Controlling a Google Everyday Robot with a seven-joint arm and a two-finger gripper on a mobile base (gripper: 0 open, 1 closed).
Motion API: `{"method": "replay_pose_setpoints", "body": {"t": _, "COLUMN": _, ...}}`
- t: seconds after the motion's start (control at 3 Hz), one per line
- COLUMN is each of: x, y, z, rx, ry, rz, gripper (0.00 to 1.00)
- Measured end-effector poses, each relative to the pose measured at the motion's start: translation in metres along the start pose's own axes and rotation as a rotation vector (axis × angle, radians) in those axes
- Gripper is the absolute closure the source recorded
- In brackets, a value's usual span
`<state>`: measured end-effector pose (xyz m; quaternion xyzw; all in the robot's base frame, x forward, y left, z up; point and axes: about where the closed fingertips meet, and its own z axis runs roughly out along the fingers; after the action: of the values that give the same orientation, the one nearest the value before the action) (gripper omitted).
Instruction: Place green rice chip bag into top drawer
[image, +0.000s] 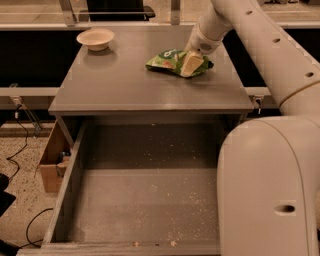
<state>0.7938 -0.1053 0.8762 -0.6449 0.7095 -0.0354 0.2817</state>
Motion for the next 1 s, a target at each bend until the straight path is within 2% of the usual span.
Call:
{"method": "replay_pose_setpoints", "body": {"t": 0.67, "x": -0.0007, "y": 0.0025, "z": 0.0079, "rx": -0.011, "ry": 0.001, "rz": -0.001, "gripper": 0.94}}
{"method": "replay_pose_setpoints", "body": {"t": 1.0, "x": -0.0008, "y": 0.0032, "z": 0.0102, "rx": -0.014, "ry": 0.001, "rz": -0.002, "gripper": 1.0}}
